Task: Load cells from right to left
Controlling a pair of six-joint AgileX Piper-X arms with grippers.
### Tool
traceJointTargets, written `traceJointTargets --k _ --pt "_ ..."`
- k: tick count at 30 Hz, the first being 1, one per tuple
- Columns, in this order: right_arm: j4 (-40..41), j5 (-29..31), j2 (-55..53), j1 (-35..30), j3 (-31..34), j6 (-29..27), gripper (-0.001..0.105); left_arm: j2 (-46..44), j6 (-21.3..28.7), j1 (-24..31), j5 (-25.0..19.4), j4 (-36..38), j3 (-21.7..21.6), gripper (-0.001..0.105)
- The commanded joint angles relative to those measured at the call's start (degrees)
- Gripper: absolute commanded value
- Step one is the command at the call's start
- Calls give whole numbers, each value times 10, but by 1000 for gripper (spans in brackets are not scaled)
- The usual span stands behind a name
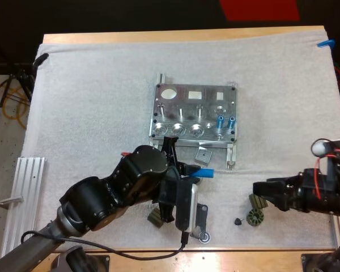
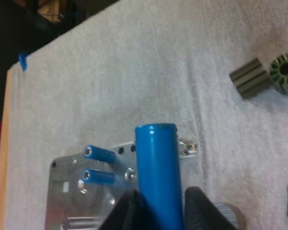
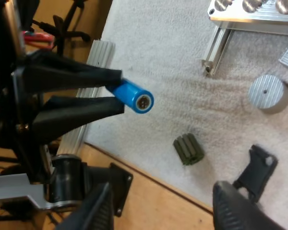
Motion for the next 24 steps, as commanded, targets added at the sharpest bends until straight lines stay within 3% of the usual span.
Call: traceJointTargets --k 1,5,13,19,24 --pt "-27 -24 0 0 12 5 47 -4 -7 -1 -8 1 0 0" --pt "-76 -68 0 0 47 37 47 -4 -7 -1 -5 1 0 0" --pt "-135 -76 0 0 90 52 47 -4 -7 -1 -1 1 0 0" --pt "-204 -82 0 0 117 87 47 -4 -7 -1 43 1 0 0" --pt "-224 -91 0 0 138 103 47 -4 -7 -1 48 -4 0 0"
